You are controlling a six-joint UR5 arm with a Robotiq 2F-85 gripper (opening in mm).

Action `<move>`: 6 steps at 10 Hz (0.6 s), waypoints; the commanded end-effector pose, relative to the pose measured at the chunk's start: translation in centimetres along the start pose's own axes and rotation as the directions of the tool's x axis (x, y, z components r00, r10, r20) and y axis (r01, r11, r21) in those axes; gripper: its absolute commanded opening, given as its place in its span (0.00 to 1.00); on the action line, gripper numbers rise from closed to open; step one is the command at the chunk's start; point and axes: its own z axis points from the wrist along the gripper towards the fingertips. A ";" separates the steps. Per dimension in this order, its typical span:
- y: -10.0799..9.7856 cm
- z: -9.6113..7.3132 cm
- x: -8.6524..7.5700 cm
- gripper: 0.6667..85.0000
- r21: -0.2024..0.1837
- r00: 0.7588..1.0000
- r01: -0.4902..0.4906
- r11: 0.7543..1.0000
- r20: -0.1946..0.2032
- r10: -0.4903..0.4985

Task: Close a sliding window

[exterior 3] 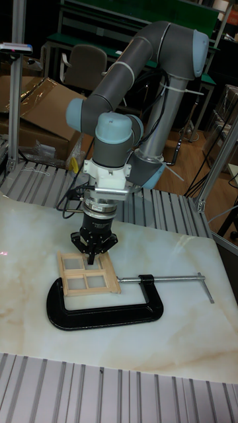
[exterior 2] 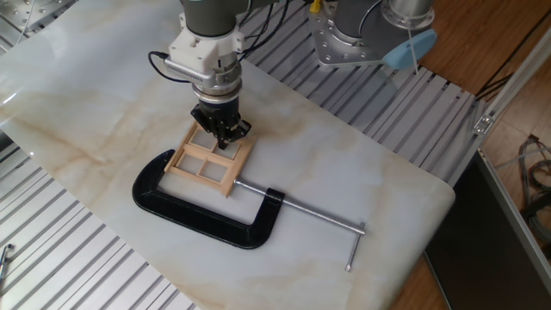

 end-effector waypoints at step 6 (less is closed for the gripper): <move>-1.2 -2.9 0.7 0.00 0.043 0.996 -0.072 0.997 -0.053 0.074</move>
